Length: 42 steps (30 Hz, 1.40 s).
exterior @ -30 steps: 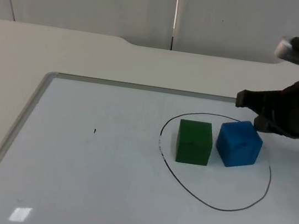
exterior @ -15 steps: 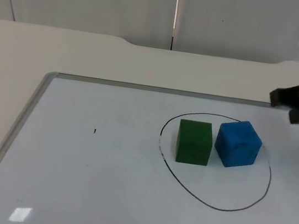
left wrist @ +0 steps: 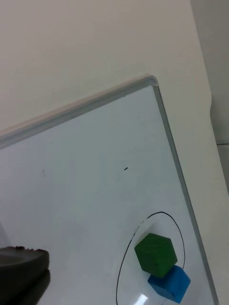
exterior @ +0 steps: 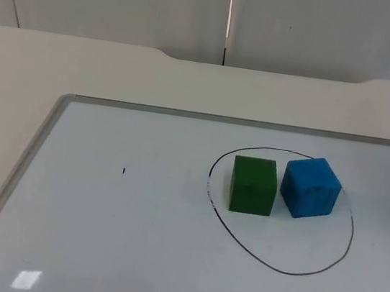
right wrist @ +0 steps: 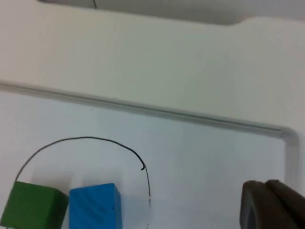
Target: Push the two cubes into the marked area.
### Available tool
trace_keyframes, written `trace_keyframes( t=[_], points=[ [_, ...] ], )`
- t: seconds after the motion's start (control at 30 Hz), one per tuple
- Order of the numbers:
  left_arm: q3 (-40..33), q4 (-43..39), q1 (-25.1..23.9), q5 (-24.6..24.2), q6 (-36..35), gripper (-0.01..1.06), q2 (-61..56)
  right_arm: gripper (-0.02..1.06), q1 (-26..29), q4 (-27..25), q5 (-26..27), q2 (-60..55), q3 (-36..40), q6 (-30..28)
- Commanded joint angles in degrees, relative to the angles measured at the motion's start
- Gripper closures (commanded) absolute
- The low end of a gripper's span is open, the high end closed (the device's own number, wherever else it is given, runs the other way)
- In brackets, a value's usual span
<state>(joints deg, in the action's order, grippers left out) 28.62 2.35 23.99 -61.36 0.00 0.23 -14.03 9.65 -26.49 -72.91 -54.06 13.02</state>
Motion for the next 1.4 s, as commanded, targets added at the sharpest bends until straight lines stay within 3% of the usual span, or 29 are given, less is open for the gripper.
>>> trace_keyframes(
  t=[0.0,0.3,0.93,1.37],
  points=[
    [-0.3,-0.2,-0.1,-0.2,-0.3,1.05,-0.2,1.05,0.1,0.5,-3.0,3.7,-0.1,-0.4],
    [-0.3,-0.2,-0.1,-0.2,-0.3,1.05,-0.2,1.05,0.1,0.5,-13.1,16.0,-0.1,-0.5],
    [-0.3,-0.2,-0.1,-0.2,-0.3,1.05,-0.2,1.05,0.1,-2.5,-15.3,45.4,16.2,-1.5],
    [-0.3,-0.2,-0.1,-0.2,-0.3,1.05,-0.2,1.05,0.1,-3.6,-24.6,62.7,18.7,-2.7]
  ],
)
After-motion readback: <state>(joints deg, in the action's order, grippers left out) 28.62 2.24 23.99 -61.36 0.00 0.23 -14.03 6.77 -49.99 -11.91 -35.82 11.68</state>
